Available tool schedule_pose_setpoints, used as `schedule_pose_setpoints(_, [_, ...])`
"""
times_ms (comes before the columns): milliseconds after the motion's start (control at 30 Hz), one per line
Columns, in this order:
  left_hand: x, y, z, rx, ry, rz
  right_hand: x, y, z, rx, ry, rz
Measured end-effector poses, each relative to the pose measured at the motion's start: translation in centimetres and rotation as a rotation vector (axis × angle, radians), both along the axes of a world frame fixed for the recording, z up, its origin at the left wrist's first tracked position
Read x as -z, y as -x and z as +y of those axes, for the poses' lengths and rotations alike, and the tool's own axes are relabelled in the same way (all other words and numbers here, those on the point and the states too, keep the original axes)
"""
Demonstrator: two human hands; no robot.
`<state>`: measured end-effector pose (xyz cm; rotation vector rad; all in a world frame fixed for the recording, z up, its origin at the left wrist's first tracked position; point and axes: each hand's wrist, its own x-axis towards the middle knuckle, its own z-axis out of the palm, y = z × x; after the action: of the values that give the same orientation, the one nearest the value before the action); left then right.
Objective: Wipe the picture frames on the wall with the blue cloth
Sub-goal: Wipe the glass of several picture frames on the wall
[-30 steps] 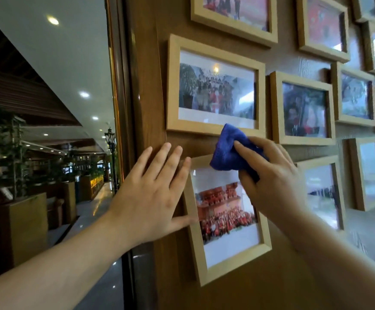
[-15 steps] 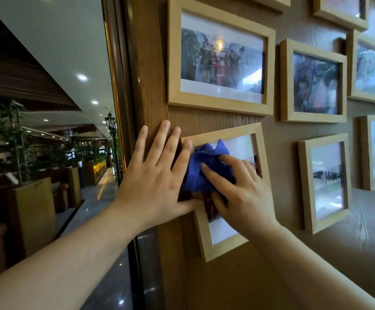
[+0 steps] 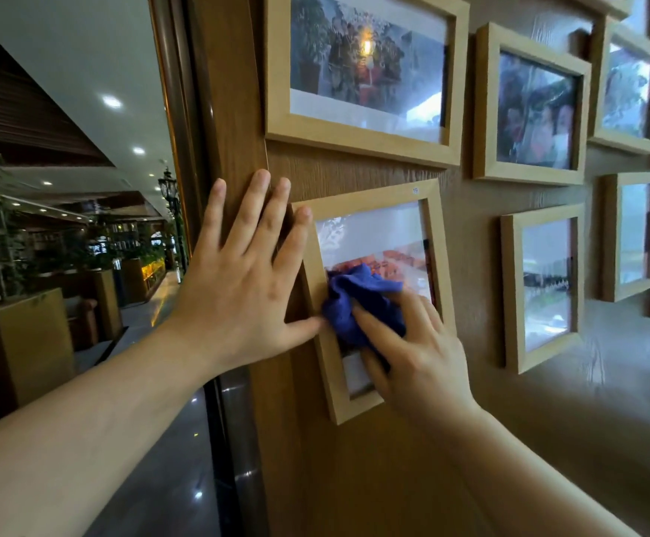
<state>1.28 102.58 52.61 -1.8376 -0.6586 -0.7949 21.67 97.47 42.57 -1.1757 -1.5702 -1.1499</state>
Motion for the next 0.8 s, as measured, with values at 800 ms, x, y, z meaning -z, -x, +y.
schedule_pose_setpoints(800, [-0.1, 0.0, -0.2, 0.008, 0.013, 0.007, 1.4, -0.3, -1.2, 0.023, 0.095, 0.156])
